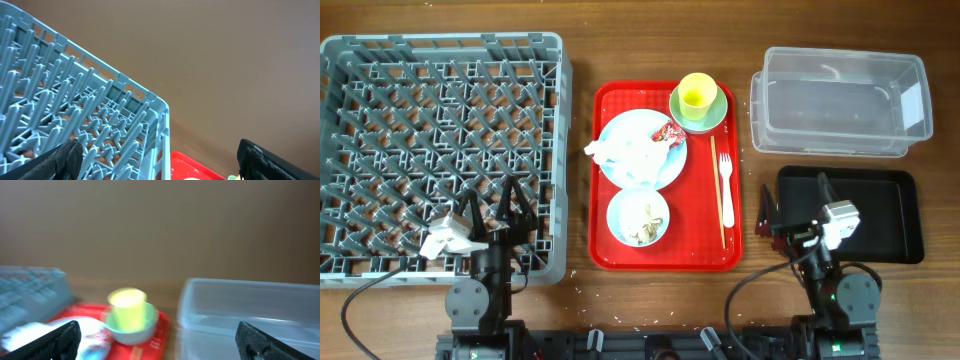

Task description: Sort waste into correct bins and load items into the dishwasher rack

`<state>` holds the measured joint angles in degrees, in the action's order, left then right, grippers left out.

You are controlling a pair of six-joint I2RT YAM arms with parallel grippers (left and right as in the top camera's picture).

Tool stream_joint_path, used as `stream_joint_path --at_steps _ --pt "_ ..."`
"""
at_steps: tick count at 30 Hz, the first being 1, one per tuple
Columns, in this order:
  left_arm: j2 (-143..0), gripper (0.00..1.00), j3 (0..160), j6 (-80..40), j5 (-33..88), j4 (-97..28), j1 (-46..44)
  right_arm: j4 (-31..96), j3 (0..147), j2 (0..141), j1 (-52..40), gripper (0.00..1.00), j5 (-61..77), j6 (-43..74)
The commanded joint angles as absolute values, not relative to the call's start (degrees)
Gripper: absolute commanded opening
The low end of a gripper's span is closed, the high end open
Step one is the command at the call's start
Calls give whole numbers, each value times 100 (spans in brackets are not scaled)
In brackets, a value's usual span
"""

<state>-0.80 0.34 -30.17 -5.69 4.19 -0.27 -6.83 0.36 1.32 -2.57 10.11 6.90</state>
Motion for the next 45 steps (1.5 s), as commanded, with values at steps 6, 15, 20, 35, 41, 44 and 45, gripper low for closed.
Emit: stream_joint_path --at_steps 6,15,20,35,41,44,45 --pt "-38 100 32 -3028 -742 -12 -49 -2427 30 134 -235 100 1680 5795" --pt "-38 100 32 -3028 -742 -250 -49 -2709 1092 1017 -235 100 2816 4567" --pt "-38 100 32 -3028 -740 -338 -49 -1511 3352 3496 -239 100 4421 3050" --pt "-38 100 32 -3028 -740 -336 -49 644 6112 9378 -2834 91 2176 3463" --pt "-38 100 32 -3028 -740 -336 -49 412 6112 10272 -2991 54 1608 3468" --pt "-38 100 32 -3028 -740 -336 -49 414 6112 10412 -3395 52 884 3465" --pt "-38 100 32 -3028 -740 -338 -49 410 6112 10464 -3551 52 593 3448"
